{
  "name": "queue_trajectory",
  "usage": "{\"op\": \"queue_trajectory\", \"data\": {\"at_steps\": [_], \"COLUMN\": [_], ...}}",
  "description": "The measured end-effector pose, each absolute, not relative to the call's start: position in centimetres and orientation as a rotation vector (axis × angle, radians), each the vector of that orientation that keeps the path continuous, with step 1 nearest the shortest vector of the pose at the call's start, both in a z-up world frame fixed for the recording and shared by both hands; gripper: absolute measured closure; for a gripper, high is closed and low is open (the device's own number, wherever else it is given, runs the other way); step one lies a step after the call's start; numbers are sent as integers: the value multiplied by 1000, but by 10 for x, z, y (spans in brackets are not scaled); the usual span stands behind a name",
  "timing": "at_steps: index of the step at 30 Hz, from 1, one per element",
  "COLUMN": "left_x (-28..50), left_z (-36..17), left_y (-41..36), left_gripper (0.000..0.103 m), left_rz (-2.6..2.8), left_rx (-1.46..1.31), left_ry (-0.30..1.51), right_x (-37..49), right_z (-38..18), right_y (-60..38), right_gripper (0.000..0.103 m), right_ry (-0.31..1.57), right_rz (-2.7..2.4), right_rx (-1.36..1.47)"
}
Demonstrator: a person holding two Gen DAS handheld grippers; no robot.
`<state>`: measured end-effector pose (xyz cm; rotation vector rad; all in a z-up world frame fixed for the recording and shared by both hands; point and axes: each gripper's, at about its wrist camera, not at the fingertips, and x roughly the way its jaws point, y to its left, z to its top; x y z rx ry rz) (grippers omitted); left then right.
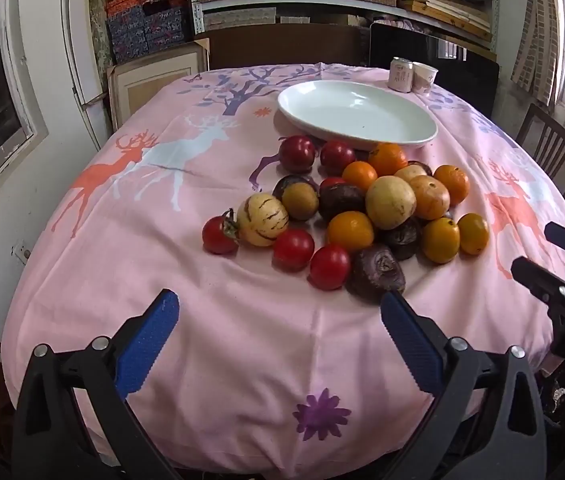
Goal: Organize fruits
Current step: 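Close the right tool on an orange while the left tool grasps a small orange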
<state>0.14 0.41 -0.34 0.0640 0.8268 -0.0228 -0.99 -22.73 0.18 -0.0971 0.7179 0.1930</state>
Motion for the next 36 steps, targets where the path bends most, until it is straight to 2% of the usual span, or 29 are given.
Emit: {"op": "queue_trajectory", "data": {"at_steps": [3, 7, 9, 11, 22, 26, 28, 29, 32, 36], "left_x": [6, 12, 17, 17, 16, 23, 26, 29, 35, 32], "left_z": [-11, -20, -25, -26, -32, -35, -35, -35, -37, -39], "left_y": [15, 18, 17, 6, -50, -57, -49, -44, -36, -43], "left_gripper": [4, 4, 4, 4, 4, 4, 7, 17, 28, 30], "left_rz": [-8, -49, -66, -82, -237, -259, -284, -293, -272, -275], "left_rx": [38, 9, 23, 34, 114, 93, 31, 6, -6, 31], "left_ry": [852, 847, 861, 879, 904, 889, 875, 876, 881, 883], "right_x": [14, 36, 45, 53, 46, 52, 50, 50, 52, 53], "right_z": [-12, -21, -24, -29, -27, -35, -36, -36, -38, -39], "right_y": [-221, -211, -207, -206, -238, -256, -259, -260, -265, -268], "right_gripper": [41, 45, 60, 66, 67, 66, 66, 66, 66, 66], "right_ry": [780, 802, 808, 838, 741, 763, 753, 753, 759, 769], "right_rz": [218, 213, 211, 233, 274, 273, 283, 286, 299, 314], "right_rx": [-85, -104, -117, -107, -29, 29, 43, 46, 78, 111]}}
